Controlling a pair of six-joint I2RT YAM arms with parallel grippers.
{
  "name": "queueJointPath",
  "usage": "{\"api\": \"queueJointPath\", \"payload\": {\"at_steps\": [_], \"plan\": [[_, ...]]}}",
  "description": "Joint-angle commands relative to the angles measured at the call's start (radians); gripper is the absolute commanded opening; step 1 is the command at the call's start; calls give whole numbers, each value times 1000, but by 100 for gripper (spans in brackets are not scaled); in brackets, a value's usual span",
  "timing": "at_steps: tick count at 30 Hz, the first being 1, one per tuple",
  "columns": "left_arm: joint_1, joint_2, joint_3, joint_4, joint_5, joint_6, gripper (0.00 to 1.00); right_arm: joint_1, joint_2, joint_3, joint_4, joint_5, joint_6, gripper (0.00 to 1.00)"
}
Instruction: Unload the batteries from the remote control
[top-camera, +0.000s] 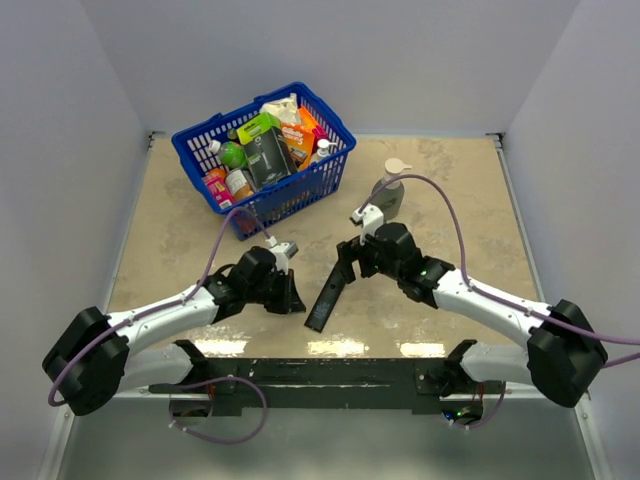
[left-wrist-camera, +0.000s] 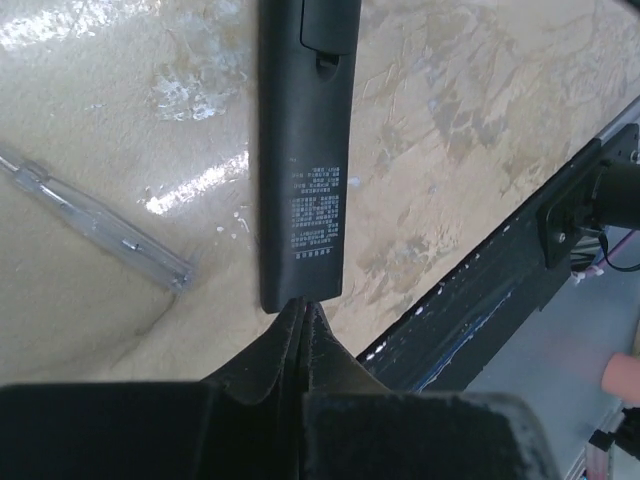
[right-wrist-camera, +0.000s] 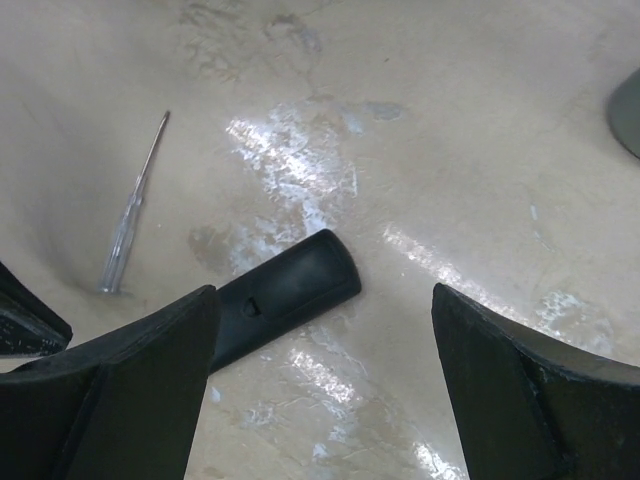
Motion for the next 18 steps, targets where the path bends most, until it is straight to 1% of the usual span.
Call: {"api": "queueJointPath", "payload": {"at_steps": [1, 7, 12, 18], "plan": [[-3, -20, -65, 194, 58, -52, 0, 65, 25, -52, 187, 48, -95, 89], [-1, -6, -108, 227, 36, -48, 0, 142, 128, -43, 206, 126, -113, 88], [-3, -15, -123, 250, 48, -48, 0, 205, 194, -28, 218, 243, -115, 88], [-3, -38, -116, 215, 32, -35, 0, 229, 249, -8, 193, 295, -73, 87]]}}
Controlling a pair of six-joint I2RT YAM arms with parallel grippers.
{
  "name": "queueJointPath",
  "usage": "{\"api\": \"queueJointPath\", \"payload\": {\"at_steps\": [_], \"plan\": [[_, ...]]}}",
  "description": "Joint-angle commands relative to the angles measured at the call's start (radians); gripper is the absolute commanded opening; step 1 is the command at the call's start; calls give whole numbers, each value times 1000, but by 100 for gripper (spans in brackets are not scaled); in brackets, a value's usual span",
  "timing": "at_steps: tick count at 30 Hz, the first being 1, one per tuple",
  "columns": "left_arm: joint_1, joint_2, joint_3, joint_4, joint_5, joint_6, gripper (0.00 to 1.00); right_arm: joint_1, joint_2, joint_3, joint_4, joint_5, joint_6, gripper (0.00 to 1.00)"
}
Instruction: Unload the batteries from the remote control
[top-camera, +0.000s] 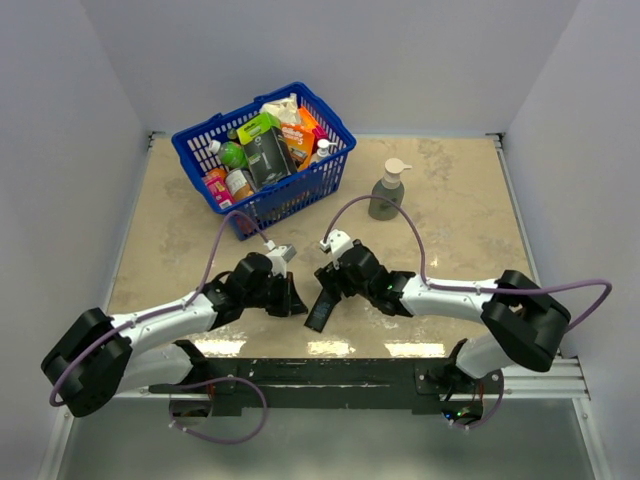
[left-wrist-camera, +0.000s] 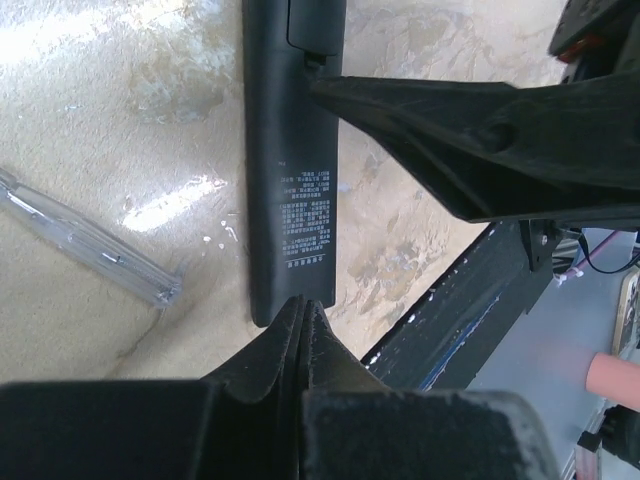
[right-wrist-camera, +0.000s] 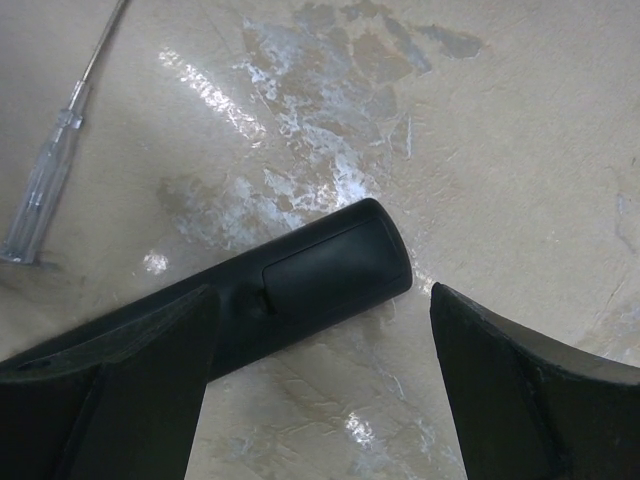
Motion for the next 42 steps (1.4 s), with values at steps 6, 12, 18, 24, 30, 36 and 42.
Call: {"api": "queueJointPath", "payload": {"at_steps": [6, 12, 18, 24, 30, 36, 42], "plan": [[-3, -57, 12, -21, -20, 21, 0, 15, 11, 27, 26, 98, 53, 81], [-3, -53, 12, -12, -8, 18, 0, 15, 52, 47, 10, 138, 66, 78], [-1, -86, 23, -27, -45, 7, 0, 15, 74, 142, -85, 132, 84, 86], [-1, -117, 37, -97, -97, -3, 0, 15, 107, 225, -136, 205, 217, 86], [-1, -110, 51, -116, -94, 9, 0, 15, 210, 268, -186, 311, 303, 84], [-1, -131, 69, -143, -92, 21, 0, 15, 243, 287, -234, 334, 345, 82], [-1, -148, 72, -154, -100, 21, 0, 15, 250, 285, -329, 360, 401, 82]]}}
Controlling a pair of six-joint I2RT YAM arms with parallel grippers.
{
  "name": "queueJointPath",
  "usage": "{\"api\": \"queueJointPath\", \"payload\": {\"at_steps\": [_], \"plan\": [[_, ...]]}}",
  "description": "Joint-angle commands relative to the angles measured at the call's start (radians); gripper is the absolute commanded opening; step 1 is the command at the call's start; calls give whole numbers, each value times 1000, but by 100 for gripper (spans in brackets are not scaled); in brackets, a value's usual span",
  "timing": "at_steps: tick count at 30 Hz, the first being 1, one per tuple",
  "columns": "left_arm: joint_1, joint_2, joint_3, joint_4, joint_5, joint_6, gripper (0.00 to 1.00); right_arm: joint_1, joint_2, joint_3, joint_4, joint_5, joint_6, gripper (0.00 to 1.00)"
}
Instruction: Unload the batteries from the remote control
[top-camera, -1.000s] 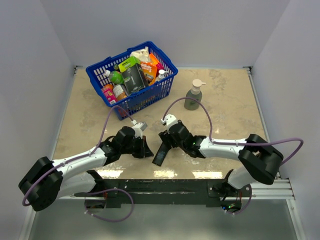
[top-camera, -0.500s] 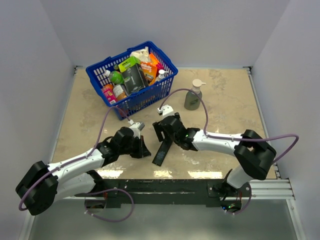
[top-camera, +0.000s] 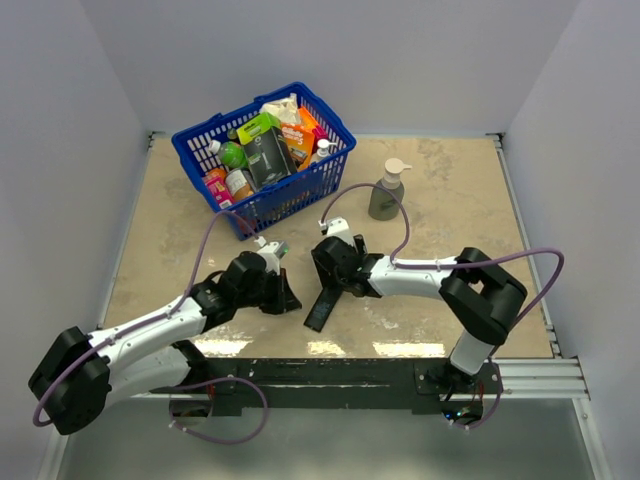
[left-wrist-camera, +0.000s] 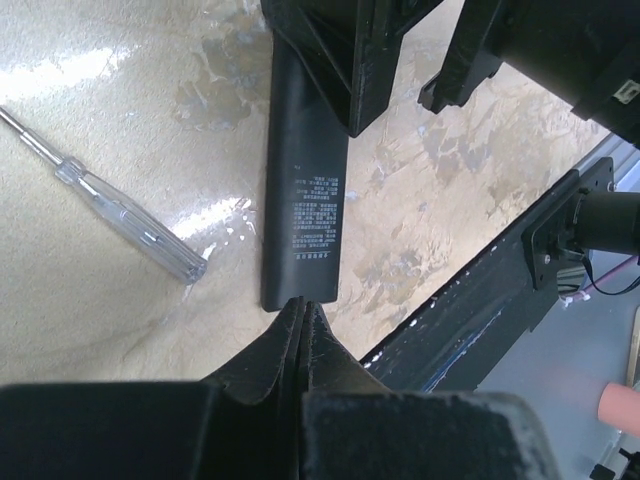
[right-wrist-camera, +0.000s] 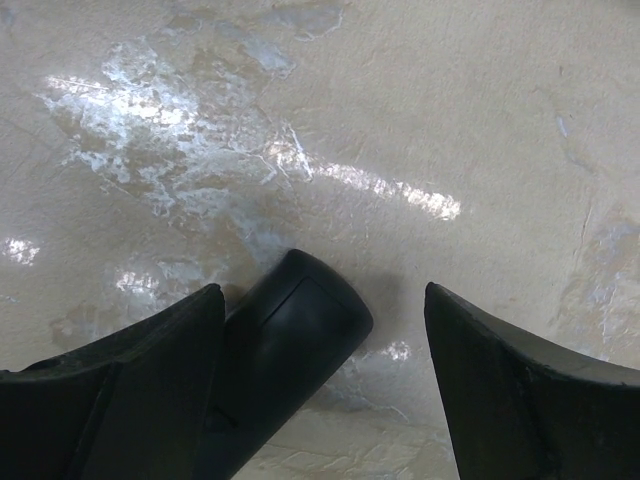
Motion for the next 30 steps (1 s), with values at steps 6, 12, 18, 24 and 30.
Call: {"api": "queueJointPath", "payload": {"at_steps": [6, 12, 18, 24, 30], "plan": [[-3, -17, 37, -3, -14, 22, 0, 4, -41, 11, -146, 76, 104, 80], [-1, -4, 39, 17, 7, 18, 0, 4, -78, 23, -154, 61, 87, 79], [-1, 7, 10, 49, 41, 2, 0, 4, -188, -9, -45, -63, -55, 81], [-1, 45, -25, 98, 59, -4, 0, 4, -214, -57, -34, -140, -119, 83], [-3, 84, -44, 148, 72, -10, 0, 4, -198, -64, -57, -146, -111, 80]]}}
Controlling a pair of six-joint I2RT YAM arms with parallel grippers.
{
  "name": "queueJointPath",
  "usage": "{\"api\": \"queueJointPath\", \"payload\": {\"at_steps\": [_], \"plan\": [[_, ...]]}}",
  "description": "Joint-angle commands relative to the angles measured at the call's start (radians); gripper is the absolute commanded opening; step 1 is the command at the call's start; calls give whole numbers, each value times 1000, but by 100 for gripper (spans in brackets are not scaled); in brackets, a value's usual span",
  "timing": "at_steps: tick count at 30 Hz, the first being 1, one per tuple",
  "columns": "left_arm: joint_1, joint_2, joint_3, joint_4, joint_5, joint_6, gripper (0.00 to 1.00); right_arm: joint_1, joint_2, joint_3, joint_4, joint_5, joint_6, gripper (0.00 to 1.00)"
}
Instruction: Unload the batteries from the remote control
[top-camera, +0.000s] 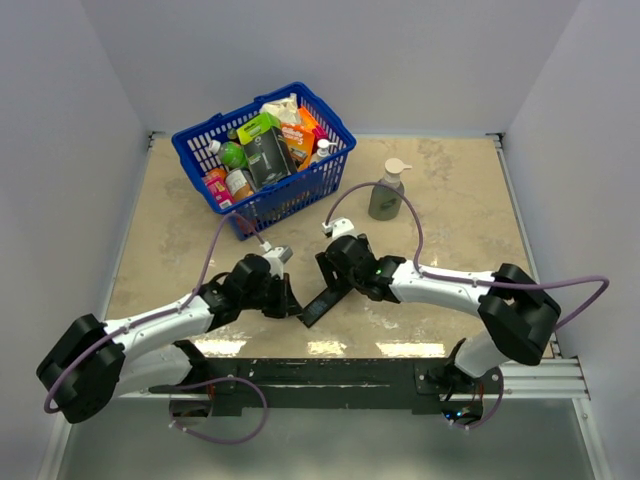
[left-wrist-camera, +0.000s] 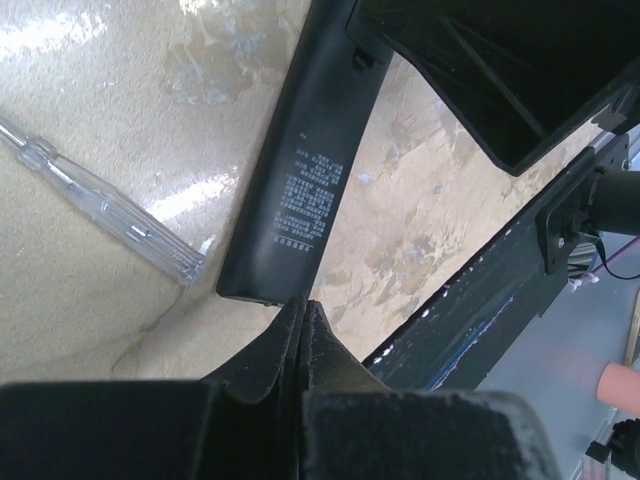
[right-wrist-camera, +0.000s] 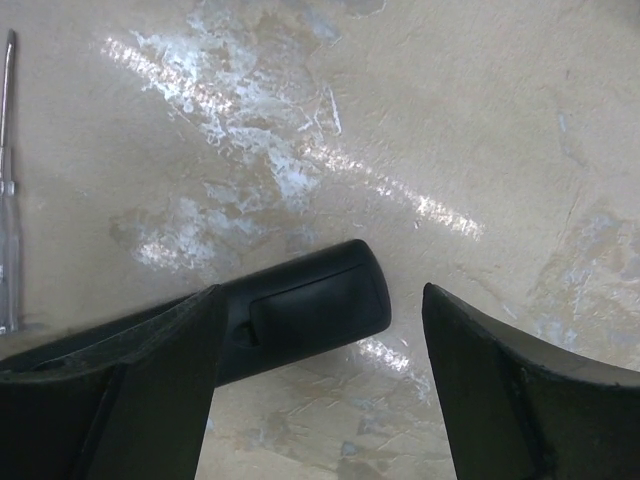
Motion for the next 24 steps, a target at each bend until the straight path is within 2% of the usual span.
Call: {"api": "queueJointPath", "payload": {"at_steps": [1, 16, 24], "plan": [[-1, 11, -14, 75, 25, -5, 0, 4, 4, 8, -14, -14, -14, 79], [-1, 15, -53, 84, 20, 5, 0, 4, -1, -5, -36, -60, 5, 76], [-3, 46, -50, 134, 38, 2, 0, 4, 30, -1, -49, -34, 23, 74]]}}
